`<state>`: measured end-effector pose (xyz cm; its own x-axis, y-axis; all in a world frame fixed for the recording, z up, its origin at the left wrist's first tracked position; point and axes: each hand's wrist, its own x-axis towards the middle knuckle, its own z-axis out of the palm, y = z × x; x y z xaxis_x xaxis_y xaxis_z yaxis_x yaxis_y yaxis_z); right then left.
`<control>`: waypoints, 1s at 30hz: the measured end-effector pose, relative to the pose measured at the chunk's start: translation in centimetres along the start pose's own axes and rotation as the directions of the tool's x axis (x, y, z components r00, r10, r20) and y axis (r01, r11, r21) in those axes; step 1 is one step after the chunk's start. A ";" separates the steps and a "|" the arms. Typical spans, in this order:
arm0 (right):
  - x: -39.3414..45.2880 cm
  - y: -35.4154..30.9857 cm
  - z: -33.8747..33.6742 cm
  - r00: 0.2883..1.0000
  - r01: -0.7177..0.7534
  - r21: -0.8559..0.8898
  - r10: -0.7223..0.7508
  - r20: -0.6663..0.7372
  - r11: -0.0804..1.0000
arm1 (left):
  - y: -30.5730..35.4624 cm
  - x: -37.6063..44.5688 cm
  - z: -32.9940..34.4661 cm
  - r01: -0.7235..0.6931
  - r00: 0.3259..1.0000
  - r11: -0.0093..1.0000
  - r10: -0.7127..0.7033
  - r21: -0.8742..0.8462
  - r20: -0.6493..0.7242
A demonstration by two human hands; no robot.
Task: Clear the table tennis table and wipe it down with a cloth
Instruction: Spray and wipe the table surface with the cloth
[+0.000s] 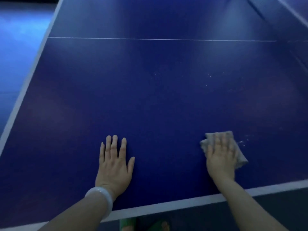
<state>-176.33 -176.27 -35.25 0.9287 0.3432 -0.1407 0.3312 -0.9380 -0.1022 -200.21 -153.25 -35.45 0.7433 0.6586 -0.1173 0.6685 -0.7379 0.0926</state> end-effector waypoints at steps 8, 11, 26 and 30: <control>-10.9 -9.6 2.6 0.937 0.348 -0.025 -0.349 -0.023 0.937 | 0.1 0.0 -0.1 -0.007 1.000 1.000 0.007 -0.008 0.003; -11.6 -8.1 2.5 0.884 0.468 -0.007 -0.468 0.015 0.884 | 0.1 0.0 -0.3 -0.012 1.000 1.000 0.012 -0.025 0.002; -10.0 -1.1 1.6 0.991 0.134 -0.060 -0.135 -0.001 0.989 | 2.8 -0.2 -2.1 -0.085 0.996 0.977 0.085 -0.195 -0.012; -9.4 -0.3 1.3 0.978 0.207 -0.024 -0.207 -0.002 0.978 | 9.3 -0.9 -2.2 -0.195 0.981 0.961 0.193 -0.197 -0.030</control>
<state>-185.39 -179.16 -35.17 0.8400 0.5303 -0.1146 0.5206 -0.8473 -0.1051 -194.60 -160.39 -32.29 0.8587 0.5081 -0.0675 0.5024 -0.8084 0.3067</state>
